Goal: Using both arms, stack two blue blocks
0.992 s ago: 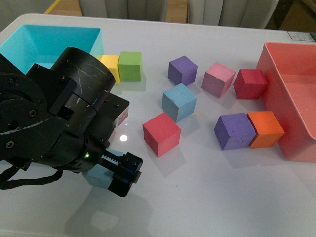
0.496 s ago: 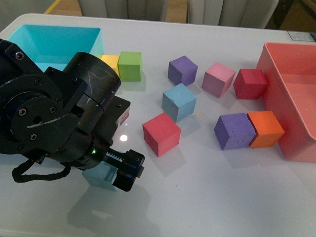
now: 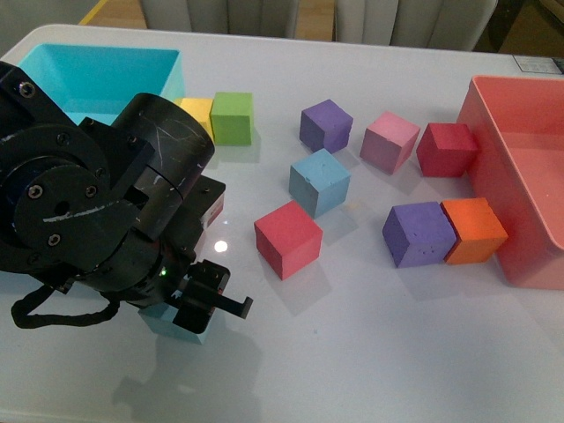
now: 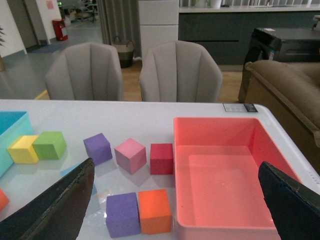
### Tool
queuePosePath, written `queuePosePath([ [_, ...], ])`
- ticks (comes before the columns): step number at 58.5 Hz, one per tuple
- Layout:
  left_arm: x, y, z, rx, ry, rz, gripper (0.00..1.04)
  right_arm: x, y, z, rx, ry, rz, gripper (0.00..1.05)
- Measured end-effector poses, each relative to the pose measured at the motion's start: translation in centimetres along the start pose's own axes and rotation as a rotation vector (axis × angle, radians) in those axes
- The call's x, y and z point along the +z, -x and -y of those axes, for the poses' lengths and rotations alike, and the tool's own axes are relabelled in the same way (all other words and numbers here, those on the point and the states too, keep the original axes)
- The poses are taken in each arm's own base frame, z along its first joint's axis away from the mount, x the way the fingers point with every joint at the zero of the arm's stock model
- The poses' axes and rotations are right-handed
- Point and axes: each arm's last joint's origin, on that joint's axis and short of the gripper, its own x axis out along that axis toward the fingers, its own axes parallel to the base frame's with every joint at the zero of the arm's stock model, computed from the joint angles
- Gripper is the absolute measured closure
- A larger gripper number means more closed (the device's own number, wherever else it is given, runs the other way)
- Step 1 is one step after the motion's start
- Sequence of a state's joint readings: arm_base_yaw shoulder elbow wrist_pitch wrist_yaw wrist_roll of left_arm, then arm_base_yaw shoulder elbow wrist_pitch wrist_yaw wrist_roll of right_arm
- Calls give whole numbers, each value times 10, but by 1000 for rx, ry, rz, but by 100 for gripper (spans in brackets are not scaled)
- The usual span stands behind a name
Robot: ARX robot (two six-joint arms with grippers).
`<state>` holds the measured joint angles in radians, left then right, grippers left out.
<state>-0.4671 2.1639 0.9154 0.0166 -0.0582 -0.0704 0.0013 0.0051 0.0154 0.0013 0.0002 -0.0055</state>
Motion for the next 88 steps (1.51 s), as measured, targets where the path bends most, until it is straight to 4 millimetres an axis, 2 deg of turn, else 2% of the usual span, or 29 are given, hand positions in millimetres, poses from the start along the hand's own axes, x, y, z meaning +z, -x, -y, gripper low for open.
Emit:
queuePosePath([
  [11,15,25,-4,16,4,49,65,0,0,0,0,0,0,9],
  [23,55,64,-7,14,1,166,65,0,0,0,0,0,0,9],
  [37,98,84,3,1,-27,241,65,0,0,0,0,0,0,9],
  [45,131,81,14,-14,-56,262,65,0,0,0,0,0,0,9],
  [59,166,63,34,-20,-130,241,65,0,0,0,0,0,0,9],
  [81,192,36,71,-24,-265,201,66,0,0,0,0,0,0,9],
  [88,197,25,75,-16,-290,187,66,0,0,0,0,-2,0,9],
])
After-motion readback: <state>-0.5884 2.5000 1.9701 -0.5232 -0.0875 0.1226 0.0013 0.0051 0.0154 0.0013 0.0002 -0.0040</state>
